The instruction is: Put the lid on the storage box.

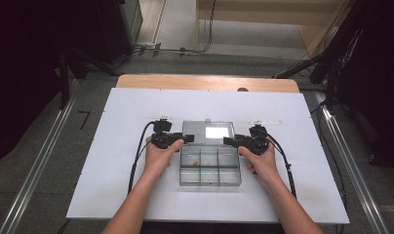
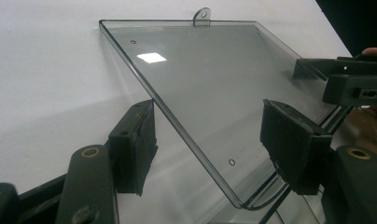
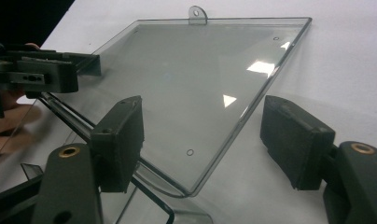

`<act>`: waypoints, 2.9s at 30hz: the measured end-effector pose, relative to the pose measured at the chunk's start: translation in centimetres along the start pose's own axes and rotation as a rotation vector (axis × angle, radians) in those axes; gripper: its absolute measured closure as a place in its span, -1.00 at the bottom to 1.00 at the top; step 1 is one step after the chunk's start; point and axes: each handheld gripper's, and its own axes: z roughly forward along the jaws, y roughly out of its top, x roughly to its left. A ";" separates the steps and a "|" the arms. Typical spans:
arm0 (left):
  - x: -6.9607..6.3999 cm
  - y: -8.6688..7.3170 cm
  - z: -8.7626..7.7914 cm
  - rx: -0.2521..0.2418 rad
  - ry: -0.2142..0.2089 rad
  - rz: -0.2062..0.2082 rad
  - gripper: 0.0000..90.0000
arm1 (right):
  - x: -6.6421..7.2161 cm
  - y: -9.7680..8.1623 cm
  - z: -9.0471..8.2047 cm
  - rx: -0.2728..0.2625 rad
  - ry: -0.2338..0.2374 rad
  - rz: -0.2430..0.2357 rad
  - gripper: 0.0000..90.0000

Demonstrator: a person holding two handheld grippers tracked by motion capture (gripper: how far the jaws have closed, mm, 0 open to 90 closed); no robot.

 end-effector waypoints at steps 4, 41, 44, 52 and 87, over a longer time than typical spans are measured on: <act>0.0 0.0 0.0 -0.001 -0.011 -0.002 -0.16 | 0.1 0.0 0.0 0.000 0.006 0.003 -0.33; -0.5 0.3 -1.8 -0.081 -0.073 0.059 0.46 | 0.4 0.1 -1.7 -0.092 0.053 -0.056 0.39; -0.6 0.3 -2.1 -0.090 -0.081 0.074 0.52 | 0.5 0.1 -2.0 -0.104 0.057 -0.073 0.46; -0.9 0.2 -2.7 -0.102 -0.093 0.126 0.61 | 0.7 0.0 -2.7 -0.126 0.060 -0.143 0.59; -3.1 0.4 -4.6 -0.271 -0.107 0.264 0.37 | 2.5 0.5 -5.1 -0.162 0.059 -0.298 0.15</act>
